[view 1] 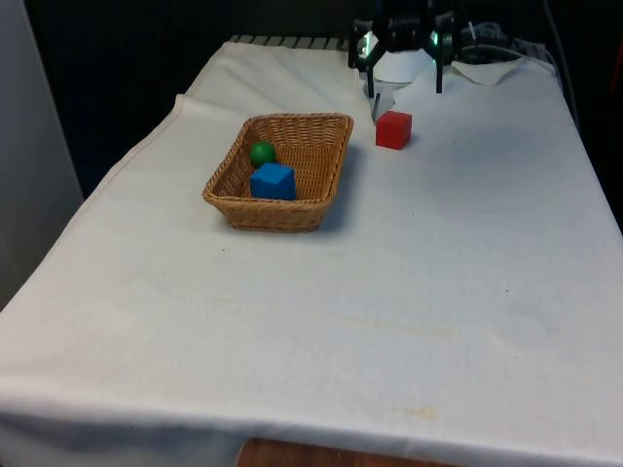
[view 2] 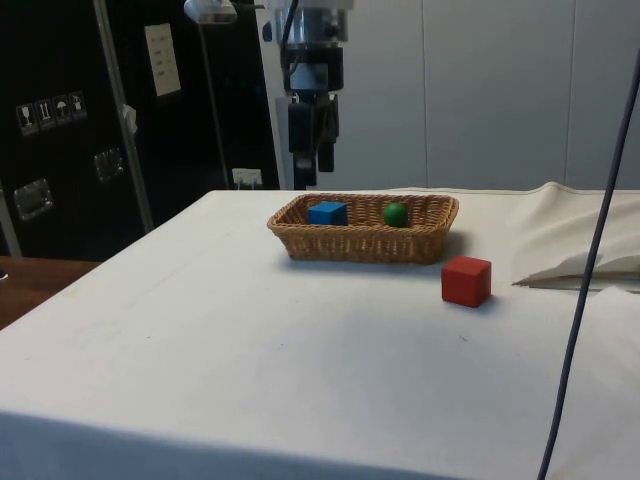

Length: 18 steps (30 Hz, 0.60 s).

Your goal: Place all non-red objects into the basket.

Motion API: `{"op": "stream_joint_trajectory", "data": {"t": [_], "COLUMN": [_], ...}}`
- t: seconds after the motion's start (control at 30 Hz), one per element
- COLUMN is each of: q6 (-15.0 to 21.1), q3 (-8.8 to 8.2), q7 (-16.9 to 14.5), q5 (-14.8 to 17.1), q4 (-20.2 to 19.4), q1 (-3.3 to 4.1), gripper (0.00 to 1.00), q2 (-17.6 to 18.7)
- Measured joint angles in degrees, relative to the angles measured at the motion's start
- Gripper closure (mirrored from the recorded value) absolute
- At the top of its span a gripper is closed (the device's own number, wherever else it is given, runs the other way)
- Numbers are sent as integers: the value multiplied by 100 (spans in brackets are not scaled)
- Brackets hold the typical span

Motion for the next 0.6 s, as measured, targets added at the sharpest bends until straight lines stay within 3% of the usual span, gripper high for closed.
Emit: {"op": "stream_joint_trajectory", "data": {"t": [0.2, 0.6], "q6": [0, 0], "q3": [11, 52], "q7": [258, 344], "q5": [0, 0], "q4": [92, 149], "q1": [0, 0], "gripper": [0, 0], "q2": [103, 143]}}
